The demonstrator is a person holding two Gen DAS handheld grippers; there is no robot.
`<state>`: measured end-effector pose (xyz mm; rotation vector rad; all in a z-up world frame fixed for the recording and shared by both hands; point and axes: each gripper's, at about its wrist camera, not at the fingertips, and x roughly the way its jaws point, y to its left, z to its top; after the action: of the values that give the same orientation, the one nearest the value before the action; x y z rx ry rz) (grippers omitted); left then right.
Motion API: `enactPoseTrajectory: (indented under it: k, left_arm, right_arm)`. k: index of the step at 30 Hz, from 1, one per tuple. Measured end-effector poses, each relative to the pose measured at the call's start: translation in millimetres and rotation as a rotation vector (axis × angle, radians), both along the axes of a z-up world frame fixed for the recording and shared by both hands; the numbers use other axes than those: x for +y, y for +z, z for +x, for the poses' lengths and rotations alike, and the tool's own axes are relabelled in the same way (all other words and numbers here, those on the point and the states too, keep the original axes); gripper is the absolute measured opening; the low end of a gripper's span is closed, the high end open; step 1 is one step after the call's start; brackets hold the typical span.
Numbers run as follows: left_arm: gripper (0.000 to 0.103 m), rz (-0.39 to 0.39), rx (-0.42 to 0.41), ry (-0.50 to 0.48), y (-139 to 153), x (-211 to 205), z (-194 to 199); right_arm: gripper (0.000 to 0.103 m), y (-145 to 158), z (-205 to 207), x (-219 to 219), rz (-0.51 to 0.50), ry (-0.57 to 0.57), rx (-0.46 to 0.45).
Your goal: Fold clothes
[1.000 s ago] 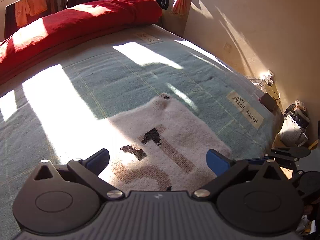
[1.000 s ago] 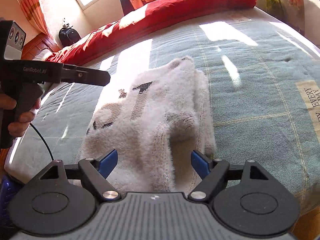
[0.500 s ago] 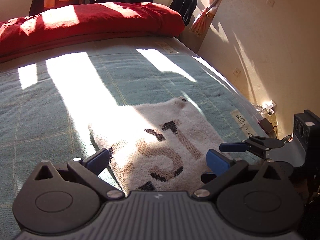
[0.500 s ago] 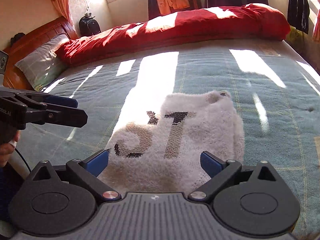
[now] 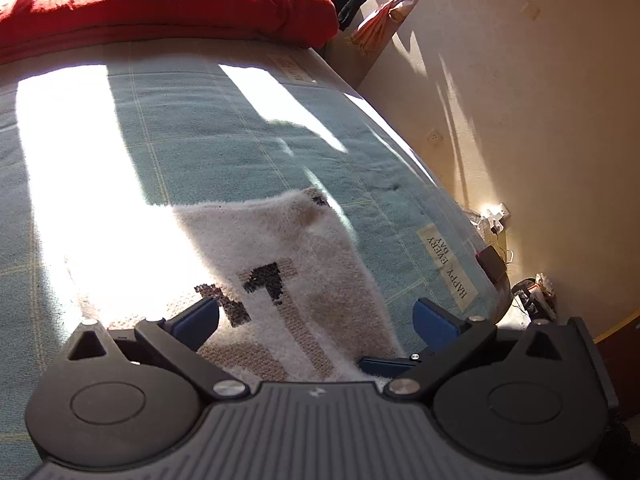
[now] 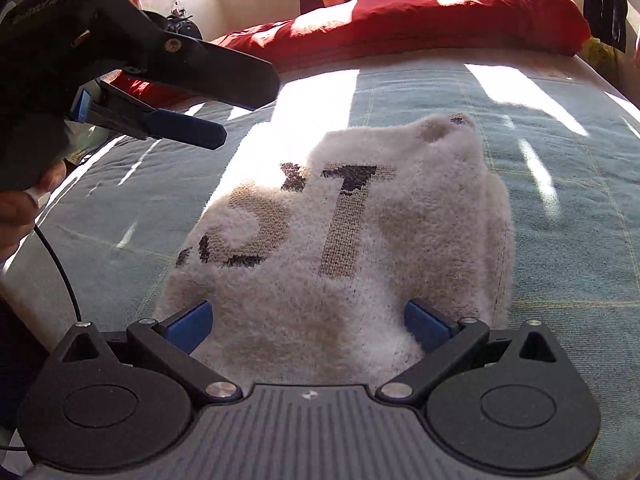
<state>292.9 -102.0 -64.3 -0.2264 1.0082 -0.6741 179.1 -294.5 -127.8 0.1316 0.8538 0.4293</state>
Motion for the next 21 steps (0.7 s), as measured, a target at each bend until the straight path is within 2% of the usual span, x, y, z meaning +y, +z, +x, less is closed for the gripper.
enactPoseTrajectory:
  k: [3,6,10,15,21]
  left_arm:
    - [0.102,-0.018,0.101,0.013,-31.3,-6.5,10.1]
    - [0.102,-0.03,0.117,0.022,-46.6,-5.1,13.5]
    - [0.102,-0.041,0.129,0.003,-49.4,-3.6,18.3]
    - [0.102,-0.015,0.085,-0.054,-49.0,-7.8,16.6]
    - [0.102,-0.027,0.138,-0.024,-40.4,-4.2,21.4]
  right_arm:
    - [0.103,-1.1,-2.1,-4.6,0.031,0.002,-0.005]
    - [0.103,-1.8,-1.4,-12.1,0.082,0.003,0.0]
    - [0.103,-2.4,-1.2,-13.3,0.088,0.015,-0.004]
    - [0.103,-3.2,-2.3,-9.9,0.065,0.019,-0.02]
    - [0.103,1.2,-5.4,-9.2,0.056,0.016,-0.028]
